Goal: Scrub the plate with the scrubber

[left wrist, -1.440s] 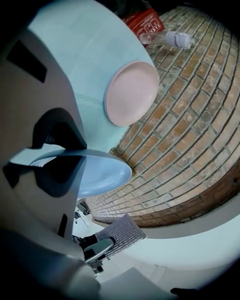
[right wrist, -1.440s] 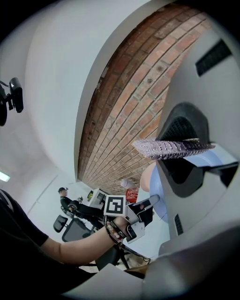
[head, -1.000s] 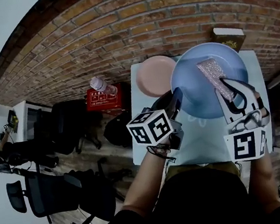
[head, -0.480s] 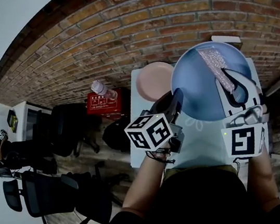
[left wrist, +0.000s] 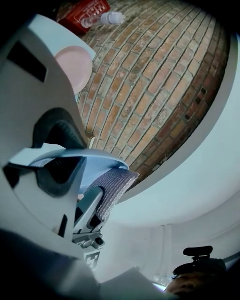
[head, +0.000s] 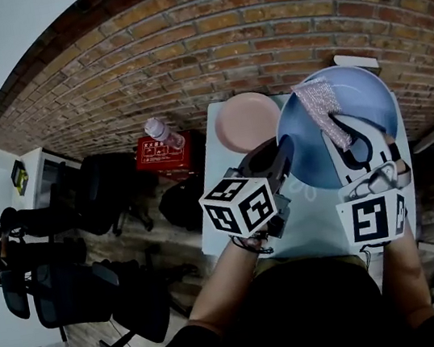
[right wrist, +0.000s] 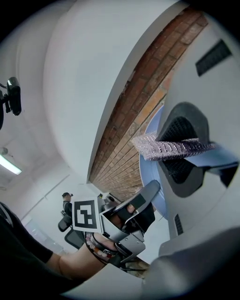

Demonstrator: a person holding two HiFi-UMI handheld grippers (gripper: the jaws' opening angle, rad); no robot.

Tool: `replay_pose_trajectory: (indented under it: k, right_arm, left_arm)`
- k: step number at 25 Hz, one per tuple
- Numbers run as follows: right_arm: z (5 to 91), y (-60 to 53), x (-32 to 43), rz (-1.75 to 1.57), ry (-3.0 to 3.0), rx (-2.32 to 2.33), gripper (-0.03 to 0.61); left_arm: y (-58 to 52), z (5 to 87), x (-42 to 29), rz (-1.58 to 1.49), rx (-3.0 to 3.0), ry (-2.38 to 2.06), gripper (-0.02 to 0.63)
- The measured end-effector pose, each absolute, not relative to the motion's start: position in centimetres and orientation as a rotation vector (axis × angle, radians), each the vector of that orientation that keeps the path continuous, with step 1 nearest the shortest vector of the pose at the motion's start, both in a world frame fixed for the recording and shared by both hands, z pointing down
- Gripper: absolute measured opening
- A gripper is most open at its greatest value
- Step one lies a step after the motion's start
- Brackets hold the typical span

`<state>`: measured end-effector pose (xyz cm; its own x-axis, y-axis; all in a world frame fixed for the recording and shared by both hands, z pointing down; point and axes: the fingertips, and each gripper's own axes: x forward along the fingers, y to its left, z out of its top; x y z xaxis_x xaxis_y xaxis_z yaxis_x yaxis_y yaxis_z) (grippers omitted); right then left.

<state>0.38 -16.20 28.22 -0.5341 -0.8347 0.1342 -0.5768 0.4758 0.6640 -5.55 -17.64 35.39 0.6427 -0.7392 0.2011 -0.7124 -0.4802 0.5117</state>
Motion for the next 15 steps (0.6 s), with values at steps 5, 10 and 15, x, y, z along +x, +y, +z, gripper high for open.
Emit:
replay_pose_trajectory:
  k: [5, 10, 15]
  right_arm:
    - [29.7, -14.8, -1.4, -0.735, -2.340, 1.085, 0.091]
    - [30.9, -13.4, -2.8, -0.730, -2.347, 1.019, 0.091]
    - [30.0, -13.7, -2.6, -0.817, -2.279, 1.062, 0.091]
  left_arm:
    - [-17.4, 35.2, -6.2, -0.063, 2.302, -1.143, 0.037]
    - [-17.0, 35.1, -6.8, -0.068, 2.296, -1.138, 0.037]
    - [-16.5, 35.0, -6.5, -0.085, 2.295, -1.111, 0.037]
